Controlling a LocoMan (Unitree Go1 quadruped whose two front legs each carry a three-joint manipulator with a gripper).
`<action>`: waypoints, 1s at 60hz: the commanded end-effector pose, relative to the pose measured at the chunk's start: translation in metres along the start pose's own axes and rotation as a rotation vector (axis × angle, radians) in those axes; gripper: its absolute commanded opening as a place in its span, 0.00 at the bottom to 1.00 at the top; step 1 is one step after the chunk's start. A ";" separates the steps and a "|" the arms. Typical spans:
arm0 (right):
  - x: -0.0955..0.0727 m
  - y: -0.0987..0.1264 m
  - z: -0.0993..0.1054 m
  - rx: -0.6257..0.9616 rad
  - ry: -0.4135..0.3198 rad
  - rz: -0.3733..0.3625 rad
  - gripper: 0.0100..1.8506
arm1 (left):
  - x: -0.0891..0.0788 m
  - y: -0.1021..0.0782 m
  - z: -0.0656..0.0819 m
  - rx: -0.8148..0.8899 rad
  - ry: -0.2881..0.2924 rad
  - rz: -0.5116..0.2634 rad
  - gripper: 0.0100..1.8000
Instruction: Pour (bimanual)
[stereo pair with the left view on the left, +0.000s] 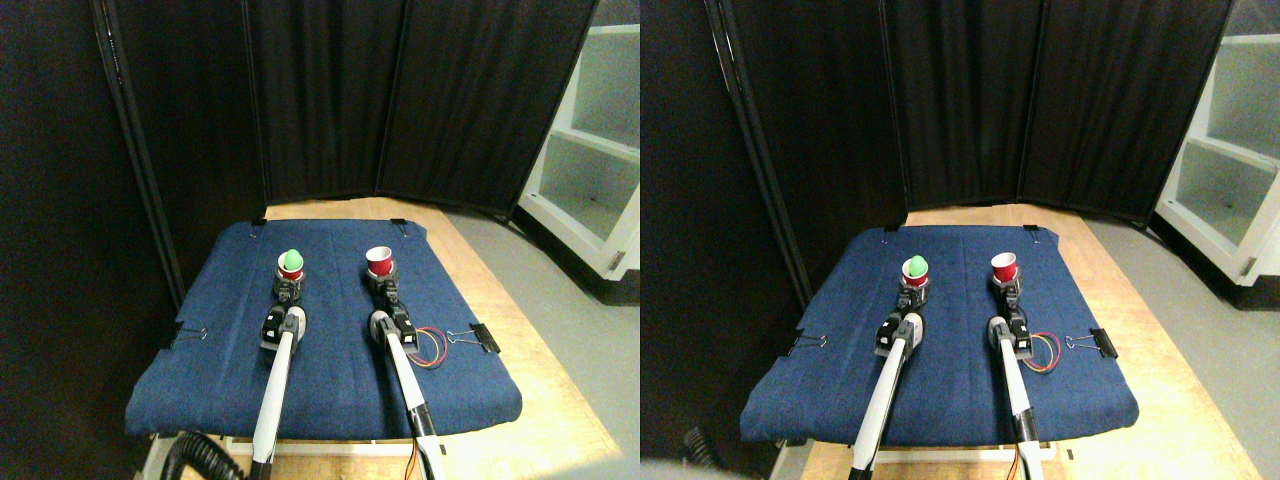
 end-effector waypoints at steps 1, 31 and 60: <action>-0.006 -0.005 0.006 0.037 -0.025 -0.015 0.25 | 0.003 0.016 -0.001 0.037 -0.027 0.058 0.18; -0.007 -0.022 0.002 0.201 -0.029 -0.114 0.25 | 0.008 0.027 0.001 0.046 -0.064 0.084 0.18; -0.005 -0.039 0.000 0.290 -0.042 -0.189 0.27 | 0.004 0.030 0.002 0.069 -0.112 0.099 0.18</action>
